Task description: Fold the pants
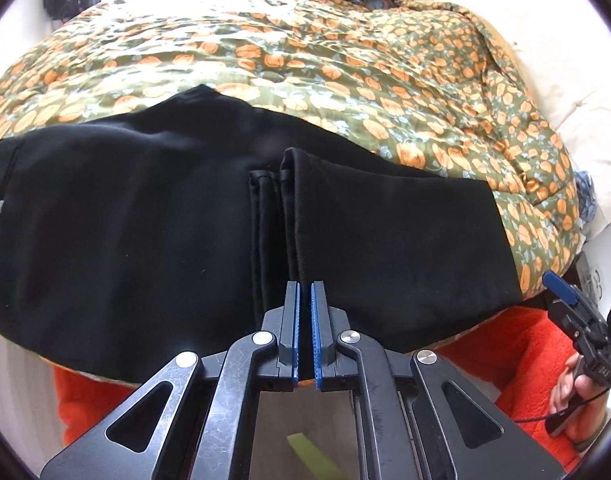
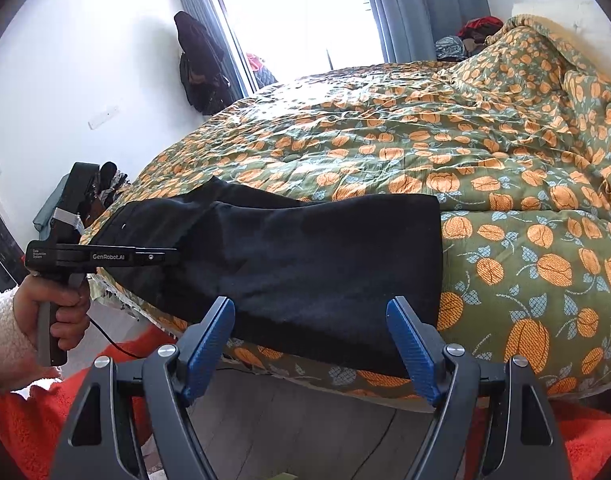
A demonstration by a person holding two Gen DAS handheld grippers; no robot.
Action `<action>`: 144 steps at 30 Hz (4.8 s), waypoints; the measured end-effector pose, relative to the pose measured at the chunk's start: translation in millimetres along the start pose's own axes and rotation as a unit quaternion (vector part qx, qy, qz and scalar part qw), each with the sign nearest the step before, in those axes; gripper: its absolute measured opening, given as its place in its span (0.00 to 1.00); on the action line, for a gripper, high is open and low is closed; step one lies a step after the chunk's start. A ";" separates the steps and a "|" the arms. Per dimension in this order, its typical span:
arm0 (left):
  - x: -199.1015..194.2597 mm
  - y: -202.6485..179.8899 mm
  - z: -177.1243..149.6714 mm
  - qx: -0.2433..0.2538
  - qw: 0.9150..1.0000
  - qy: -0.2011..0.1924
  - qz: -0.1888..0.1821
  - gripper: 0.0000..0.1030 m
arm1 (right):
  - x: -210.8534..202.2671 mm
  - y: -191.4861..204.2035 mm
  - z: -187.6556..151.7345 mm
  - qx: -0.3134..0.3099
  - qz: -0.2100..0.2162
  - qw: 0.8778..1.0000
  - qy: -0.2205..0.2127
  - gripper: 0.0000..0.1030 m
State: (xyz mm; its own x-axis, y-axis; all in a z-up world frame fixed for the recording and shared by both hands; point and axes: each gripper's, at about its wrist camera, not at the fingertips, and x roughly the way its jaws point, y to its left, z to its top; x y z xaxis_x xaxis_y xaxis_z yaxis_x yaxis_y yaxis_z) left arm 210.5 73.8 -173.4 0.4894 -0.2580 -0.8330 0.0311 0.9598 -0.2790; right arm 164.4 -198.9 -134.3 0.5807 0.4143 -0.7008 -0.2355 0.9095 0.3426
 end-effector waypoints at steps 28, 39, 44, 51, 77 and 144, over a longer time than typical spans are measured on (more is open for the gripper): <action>18.8 -34.3 12.8 0.061 0.998 -0.018 0.000 0.45 | 58.5 -59.9 15.8 0.109 0.080 0.979 0.155 0.62; 38.7 -33.5 3.3 0.053 0.998 0.006 0.017 0.48 | 75.9 -56.1 77.8 0.063 0.027 0.992 0.107 0.50; 43.8 -37.5 2.8 0.068 0.997 0.011 0.028 0.50 | 131.9 -63.1 63.5 0.050 0.002 0.986 0.160 0.50; 45.2 -34.5 -0.9 0.063 0.998 0.005 0.025 0.51 | 66.9 -26.1 60.0 0.003 0.005 0.996 0.093 0.53; 52.8 -37.7 -4.5 0.081 0.996 0.008 0.032 0.54 | 99.9 -15.4 -1.5 -0.026 -0.021 0.987 0.158 0.63; -106.9 283.0 -6.7 -0.332 0.931 -0.135 0.072 0.22 | 96.0 -1.1 -4.4 -0.055 -0.014 0.987 0.151 0.84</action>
State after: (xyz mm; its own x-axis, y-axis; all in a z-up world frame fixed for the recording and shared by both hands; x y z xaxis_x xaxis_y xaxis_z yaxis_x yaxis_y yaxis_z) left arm 161.1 372.3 -166.5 0.6511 -0.0079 -0.7590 -0.5531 0.6799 -0.4815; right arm 216.9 -160.0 -204.7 0.3339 0.3650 -0.8691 -0.3160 0.9120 0.2616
